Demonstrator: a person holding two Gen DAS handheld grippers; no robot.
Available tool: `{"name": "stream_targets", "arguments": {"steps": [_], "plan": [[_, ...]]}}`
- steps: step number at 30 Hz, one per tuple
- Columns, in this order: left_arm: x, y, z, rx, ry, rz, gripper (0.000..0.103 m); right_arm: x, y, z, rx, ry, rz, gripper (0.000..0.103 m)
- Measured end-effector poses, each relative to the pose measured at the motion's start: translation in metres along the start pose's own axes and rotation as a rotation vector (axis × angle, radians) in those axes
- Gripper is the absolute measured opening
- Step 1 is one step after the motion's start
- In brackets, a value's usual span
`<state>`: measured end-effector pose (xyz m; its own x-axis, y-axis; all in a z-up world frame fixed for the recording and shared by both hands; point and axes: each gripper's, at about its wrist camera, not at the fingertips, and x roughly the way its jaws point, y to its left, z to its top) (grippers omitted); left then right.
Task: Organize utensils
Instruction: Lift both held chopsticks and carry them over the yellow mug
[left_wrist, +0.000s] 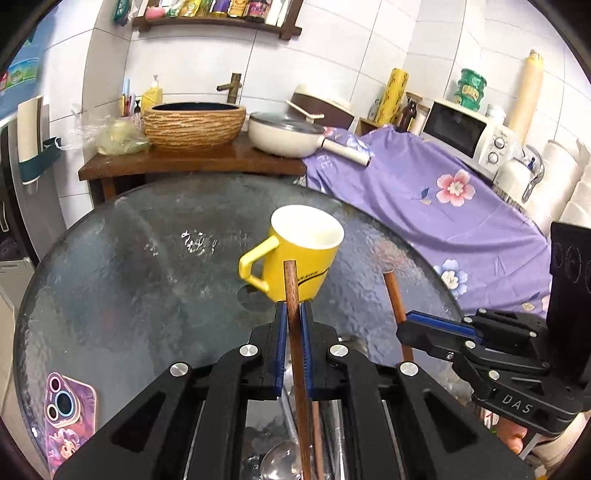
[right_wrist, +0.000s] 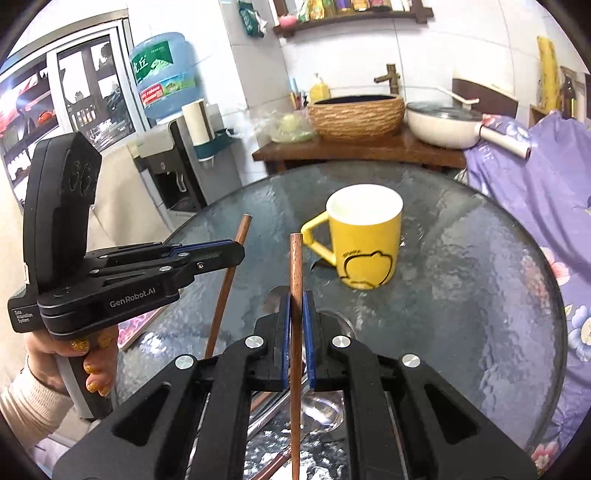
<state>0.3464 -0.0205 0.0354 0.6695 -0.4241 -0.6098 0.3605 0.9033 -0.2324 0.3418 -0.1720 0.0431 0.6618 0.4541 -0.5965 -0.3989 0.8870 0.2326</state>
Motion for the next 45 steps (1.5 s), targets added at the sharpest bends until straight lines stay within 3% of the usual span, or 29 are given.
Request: {"name": "stream_targets", "arguments": {"steps": [14,24,30,38,45], "plan": [[-0.046,-0.020,0.017,0.075,-0.112,0.037,0.007,-0.037,0.011,0.014,-0.038,-0.114,-0.040,0.008],[-0.062,-0.042,0.044,0.131,-0.177,0.060,0.007,-0.064,0.012,0.047,-0.037,-0.181,-0.057,0.008],[-0.073,-0.051,0.078,0.131,-0.255,0.069,0.007,-0.075,0.015,0.082,-0.054,-0.232,-0.095,0.008],[-0.073,-0.057,0.140,0.117,-0.329,0.108,0.007,-0.082,0.007,0.155,-0.064,-0.268,-0.161,0.008],[-0.057,-0.056,0.161,0.086,-0.364,0.122,0.007,-0.072,-0.008,0.192,-0.032,-0.283,-0.191,0.008]]}}
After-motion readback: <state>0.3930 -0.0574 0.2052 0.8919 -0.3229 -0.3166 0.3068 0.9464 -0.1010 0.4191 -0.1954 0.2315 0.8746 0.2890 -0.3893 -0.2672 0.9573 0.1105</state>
